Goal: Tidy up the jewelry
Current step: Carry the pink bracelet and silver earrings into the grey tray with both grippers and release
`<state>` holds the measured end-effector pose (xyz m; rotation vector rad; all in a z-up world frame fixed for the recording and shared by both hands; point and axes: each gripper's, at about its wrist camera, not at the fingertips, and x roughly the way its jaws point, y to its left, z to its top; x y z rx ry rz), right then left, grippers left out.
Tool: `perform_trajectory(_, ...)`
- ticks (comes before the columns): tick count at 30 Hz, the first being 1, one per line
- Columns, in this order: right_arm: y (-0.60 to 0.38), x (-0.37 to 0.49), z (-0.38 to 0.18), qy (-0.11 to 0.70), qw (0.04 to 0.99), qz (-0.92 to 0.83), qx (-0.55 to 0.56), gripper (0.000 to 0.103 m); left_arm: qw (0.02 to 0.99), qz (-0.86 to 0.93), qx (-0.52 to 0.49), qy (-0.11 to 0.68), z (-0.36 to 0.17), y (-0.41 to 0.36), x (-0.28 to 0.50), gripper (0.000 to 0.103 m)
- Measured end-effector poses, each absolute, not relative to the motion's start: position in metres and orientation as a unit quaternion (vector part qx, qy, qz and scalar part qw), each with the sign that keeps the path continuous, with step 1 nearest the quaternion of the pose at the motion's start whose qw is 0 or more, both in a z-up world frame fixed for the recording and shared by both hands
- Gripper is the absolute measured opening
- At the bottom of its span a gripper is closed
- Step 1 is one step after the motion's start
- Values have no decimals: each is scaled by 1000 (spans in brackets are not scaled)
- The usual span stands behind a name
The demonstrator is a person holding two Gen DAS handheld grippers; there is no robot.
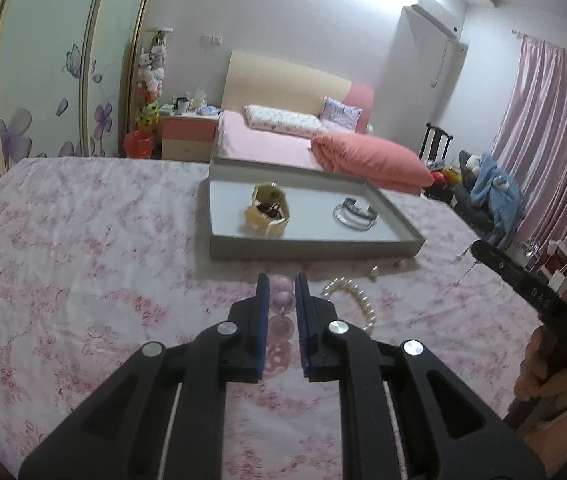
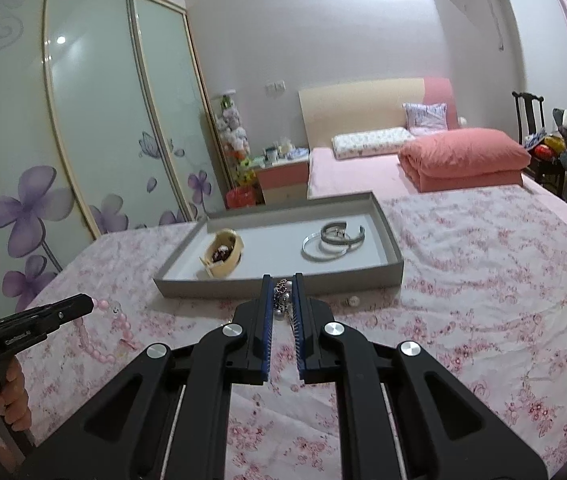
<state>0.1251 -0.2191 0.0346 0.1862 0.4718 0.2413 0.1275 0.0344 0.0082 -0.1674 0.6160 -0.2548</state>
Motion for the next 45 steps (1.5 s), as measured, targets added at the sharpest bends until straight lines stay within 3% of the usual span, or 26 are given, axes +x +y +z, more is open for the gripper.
perform_trajectory(24,-211,106,64,129,984,102,68,10,973,-102,-72,194,56,13,109,13)
perform_trajectory(45,-201,156,88,76,992,94,45,10,983,-79,-38,161,83,-13,173,13)
